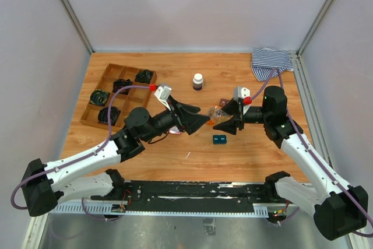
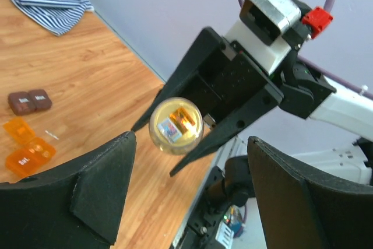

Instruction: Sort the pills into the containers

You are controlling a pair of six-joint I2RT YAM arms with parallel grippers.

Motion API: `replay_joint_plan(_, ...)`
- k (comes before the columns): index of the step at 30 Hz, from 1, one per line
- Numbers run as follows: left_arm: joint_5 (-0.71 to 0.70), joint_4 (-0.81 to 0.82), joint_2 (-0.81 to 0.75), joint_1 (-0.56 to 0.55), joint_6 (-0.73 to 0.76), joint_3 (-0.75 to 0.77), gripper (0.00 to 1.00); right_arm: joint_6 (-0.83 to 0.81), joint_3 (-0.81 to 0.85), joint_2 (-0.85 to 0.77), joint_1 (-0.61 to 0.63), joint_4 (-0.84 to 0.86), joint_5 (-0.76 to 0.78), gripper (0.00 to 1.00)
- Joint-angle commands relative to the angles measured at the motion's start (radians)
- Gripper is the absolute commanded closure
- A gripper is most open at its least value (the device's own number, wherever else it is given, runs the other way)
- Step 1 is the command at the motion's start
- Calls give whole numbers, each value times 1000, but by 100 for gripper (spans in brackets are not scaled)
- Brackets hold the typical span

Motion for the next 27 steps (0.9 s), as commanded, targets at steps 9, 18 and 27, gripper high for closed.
replay_joint_plan(9,-287,-136,146,-105,86,191,23,-9,22,-4,-7,22,-18,99)
replay_joint_plan(18,-284,-193,190,-134,95,255,36,-10,22,-8,-8,23,-18,99)
replay_joint_plan(27,-244,-241,207,-140,93,281,52,-9,23,-10,-8,22,-19,99)
